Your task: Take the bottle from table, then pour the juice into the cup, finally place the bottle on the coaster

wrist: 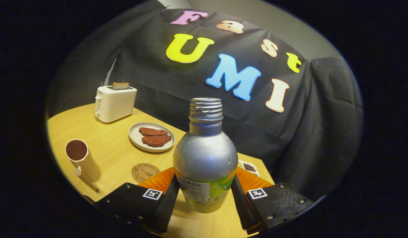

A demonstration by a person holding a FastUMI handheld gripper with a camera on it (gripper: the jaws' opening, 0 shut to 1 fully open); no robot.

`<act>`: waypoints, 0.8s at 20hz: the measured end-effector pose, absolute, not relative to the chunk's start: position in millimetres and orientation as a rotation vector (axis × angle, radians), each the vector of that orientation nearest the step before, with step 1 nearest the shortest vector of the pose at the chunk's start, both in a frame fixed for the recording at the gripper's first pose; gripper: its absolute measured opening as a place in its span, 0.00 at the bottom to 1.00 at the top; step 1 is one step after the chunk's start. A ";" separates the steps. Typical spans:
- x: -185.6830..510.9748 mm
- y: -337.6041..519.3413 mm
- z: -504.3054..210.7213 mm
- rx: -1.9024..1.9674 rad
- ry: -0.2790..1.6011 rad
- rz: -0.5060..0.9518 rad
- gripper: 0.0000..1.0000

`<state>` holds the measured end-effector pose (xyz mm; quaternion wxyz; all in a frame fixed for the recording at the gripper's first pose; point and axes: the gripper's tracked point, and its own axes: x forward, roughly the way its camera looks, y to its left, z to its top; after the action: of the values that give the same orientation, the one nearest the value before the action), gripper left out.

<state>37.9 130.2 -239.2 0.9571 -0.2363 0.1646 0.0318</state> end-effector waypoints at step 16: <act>26.4 188.9 -255.4 -0.857 0.378 0.225 0.79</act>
<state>26.4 188.9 -255.4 0.8862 -0.4120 0.1820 0.1084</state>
